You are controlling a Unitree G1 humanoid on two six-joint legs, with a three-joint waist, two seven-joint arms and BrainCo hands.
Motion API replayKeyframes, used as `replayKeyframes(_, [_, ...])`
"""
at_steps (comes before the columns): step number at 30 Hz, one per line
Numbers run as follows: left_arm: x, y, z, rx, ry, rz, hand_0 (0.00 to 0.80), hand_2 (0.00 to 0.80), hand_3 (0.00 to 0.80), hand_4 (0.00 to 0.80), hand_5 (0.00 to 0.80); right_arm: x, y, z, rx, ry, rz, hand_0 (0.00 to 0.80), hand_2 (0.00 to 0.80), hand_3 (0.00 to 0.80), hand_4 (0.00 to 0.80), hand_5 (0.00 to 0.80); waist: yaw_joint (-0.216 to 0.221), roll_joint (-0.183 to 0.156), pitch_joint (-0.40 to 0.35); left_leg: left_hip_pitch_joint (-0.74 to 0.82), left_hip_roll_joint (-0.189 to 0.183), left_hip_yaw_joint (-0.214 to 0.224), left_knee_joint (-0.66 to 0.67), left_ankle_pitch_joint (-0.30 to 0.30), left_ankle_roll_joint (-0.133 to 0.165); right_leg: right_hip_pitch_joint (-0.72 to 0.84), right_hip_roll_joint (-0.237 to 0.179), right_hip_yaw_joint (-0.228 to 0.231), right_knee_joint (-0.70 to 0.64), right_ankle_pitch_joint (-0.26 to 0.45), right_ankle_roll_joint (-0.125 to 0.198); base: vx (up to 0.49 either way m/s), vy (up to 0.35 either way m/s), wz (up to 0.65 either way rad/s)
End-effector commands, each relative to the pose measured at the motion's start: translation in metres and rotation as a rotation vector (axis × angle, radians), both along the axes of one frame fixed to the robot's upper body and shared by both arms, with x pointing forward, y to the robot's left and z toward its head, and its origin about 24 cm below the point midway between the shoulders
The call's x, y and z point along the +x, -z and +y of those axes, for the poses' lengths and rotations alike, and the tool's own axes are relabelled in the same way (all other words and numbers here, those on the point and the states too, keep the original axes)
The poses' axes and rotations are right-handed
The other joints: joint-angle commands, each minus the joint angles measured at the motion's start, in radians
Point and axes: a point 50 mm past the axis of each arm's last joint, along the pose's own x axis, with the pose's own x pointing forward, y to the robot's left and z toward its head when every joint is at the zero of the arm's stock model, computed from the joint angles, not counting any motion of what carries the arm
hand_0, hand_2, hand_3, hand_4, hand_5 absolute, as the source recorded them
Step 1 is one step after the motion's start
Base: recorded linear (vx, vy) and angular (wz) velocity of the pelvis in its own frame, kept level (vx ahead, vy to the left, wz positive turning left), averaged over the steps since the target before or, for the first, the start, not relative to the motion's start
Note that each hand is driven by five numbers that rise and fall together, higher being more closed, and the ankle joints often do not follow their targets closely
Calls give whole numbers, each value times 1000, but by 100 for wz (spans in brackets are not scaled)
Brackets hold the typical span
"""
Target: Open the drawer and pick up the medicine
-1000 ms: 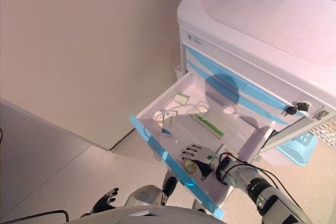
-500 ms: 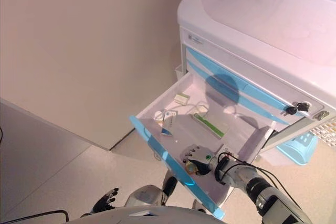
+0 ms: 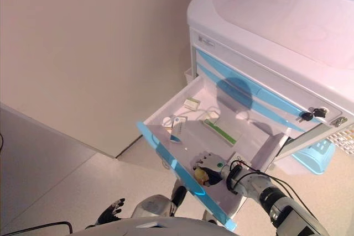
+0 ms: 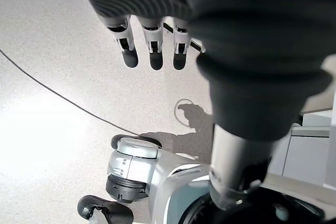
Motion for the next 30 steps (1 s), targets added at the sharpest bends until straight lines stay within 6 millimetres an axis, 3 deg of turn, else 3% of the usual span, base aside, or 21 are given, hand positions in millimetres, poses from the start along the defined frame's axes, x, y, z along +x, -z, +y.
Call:
replayKeyframes(1, [5,-2,1,5,38,-17,0,0,0,0,0,22,-46,12,162,-37,-179,800,800,800,800,800,4,-17,10,12,-66,3,-4,-75,13,-44,-37,23,53,49,33,0,0,0])
replayKeyframes(5, [5,-3,8,8,8,-13,0,0,0,0,0,46,-104,6,261,-31,-369,800,800,800,800,800,-18,-23,10,4,-63,19,9,-60,25,-50,-35,26,46,84,35,-57,26,-9])
replayKeyframes(6, [3,-4,9,9,-7,-12,0,0,0,0,0,52,-125,3,301,-24,-430,800,800,800,800,800,-28,-26,8,9,-60,26,7,-61,28,-50,-31,36,44,87,37,1,-15,-10])
replayKeyframes(8, [-2,-4,11,6,-46,-13,0,0,0,0,0,61,-187,-7,423,-6,-599,800,800,800,800,800,-53,-32,3,18,-49,49,2,-65,33,-52,-22,63,40,89,40,2,-5,-18])
replayKeyframes(12, [-8,-3,9,-6,-95,-26,0,0,0,0,0,60,-275,-21,716,45,-866,800,800,800,800,800,-86,-36,-4,38,-34,84,-8,-73,37,-51,-8,103,36,87,40,3,12,-35])
replayKeyframes(15, [-9,-3,10,-17,-119,-31,0,0,0,0,0,56,-327,-39,913,94,-1085,800,800,800,800,800,-101,-36,-9,52,-30,103,-8,-84,37,-46,-3,123,33,82,38,10,31,-34])
replayKeyframes(17, [-11,-2,10,-21,-120,-24,0,0,0,0,0,56,-350,-53,1020,150,-1176,800,800,800,800,800,-105,-36,-17,53,-29,110,-5,-87,37,-44,-4,125,29,84,38,11,36,-18])
replayKeyframes(21, [-13,-2,13,-18,-105,1,0,0,0,0,0,67,-377,-81,1086,303,-1256,800,800,800,800,800,-95,-40,-27,61,-31,117,5,-98,34,-31,-7,126,22,82,36,10,8,-2])
replayKeyframes(26, [-10,-4,24,1,-105,26,0,0,0,0,0,89,-403,-108,965,489,-1267,800,800,800,800,800,-68,-56,-30,72,-31,116,12,-105,31,-14,-10,122,20,76,33,40,-7,2])
replayKeyframes(30, [-5,-6,31,17,-82,42,0,0,0,0,0,106,-412,-133,805,644,-1231,800,800,800,800,800,-48,-68,-30,74,-34,103,10,-104,30,-6,-11,112,18,76,32,34,-21,9])
